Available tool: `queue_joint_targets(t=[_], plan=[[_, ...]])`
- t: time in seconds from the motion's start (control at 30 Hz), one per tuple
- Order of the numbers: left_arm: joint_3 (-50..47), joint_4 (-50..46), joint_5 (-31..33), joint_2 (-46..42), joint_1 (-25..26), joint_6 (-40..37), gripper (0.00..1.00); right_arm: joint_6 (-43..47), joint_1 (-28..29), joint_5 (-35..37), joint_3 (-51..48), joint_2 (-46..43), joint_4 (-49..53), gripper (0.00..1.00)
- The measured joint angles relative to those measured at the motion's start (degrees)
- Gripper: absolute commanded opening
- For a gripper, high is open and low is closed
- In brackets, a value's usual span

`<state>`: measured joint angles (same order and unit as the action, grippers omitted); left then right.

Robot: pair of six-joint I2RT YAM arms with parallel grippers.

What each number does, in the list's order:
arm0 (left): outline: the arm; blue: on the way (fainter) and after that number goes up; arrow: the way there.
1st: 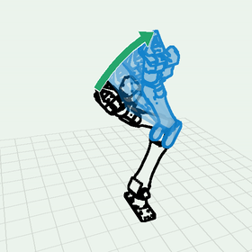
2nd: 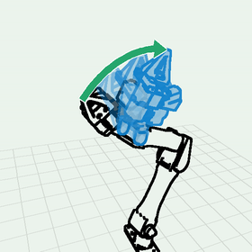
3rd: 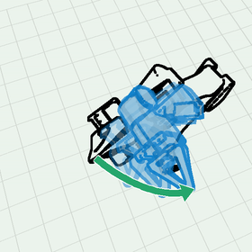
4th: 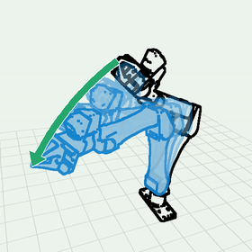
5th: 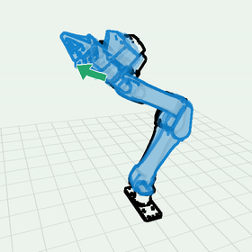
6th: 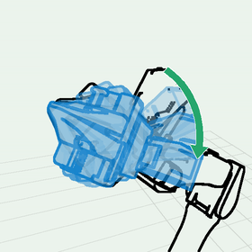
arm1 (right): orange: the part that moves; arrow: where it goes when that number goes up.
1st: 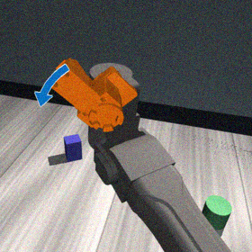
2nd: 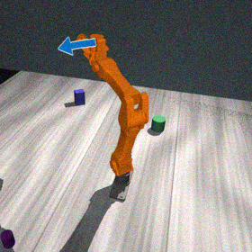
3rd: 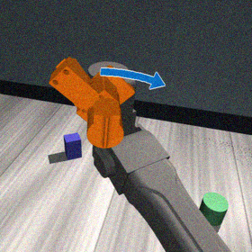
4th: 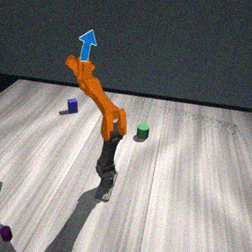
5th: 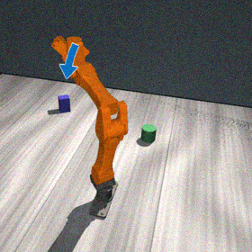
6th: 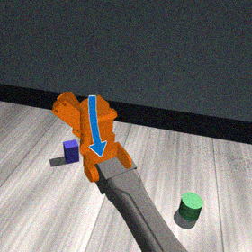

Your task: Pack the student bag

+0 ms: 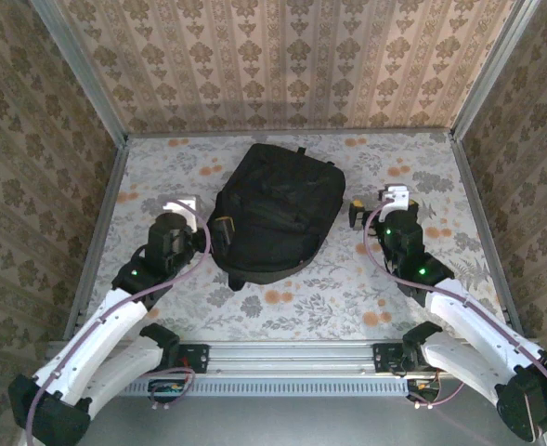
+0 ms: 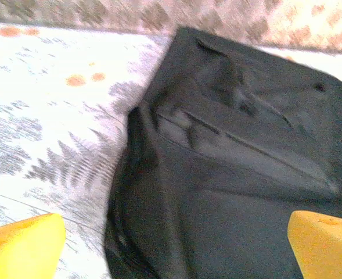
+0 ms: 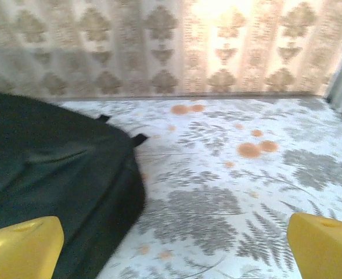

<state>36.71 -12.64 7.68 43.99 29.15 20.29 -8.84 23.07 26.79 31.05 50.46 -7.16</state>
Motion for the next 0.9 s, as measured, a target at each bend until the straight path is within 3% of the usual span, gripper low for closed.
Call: queue_joint_targets(t=[0.1, 0.4, 0.6, 0.67, 0.77, 0.9], plan=[[-3.52, 5.18, -0.46, 0.92, -5.05, -4.92, 1.00, -0.55, -4.15, 0.68, -2.67, 0.61, -3.45, 1.00], [-12.55, 21.92, 6.93, 12.00, -18.08, -14.93, 1.00, 0.22, -13.25, -0.11, -11.04, 11.56, -17.79, 1.00], [-17.03, 36.04, 3.13, 26.75, -27.32, -17.73, 1.00, 2.21, -17.70, -5.81, -13.00, 23.21, -28.63, 1.00], [-18.73, 45.72, 0.70, 30.97, -28.30, -18.71, 1.00, 4.09, -18.47, -8.50, -13.20, 25.79, -33.94, 1.00], [-21.70, 63.43, -1.18, 41.18, -28.39, -19.80, 1.00, 4.68, -19.78, -11.47, -15.45, 35.74, -50.34, 1.00], [-20.20, 63.28, -1.29, 45.16, -27.98, -20.63, 1.00, 5.68, -22.03, -17.22, -14.93, 38.32, -47.87, 1.00]])
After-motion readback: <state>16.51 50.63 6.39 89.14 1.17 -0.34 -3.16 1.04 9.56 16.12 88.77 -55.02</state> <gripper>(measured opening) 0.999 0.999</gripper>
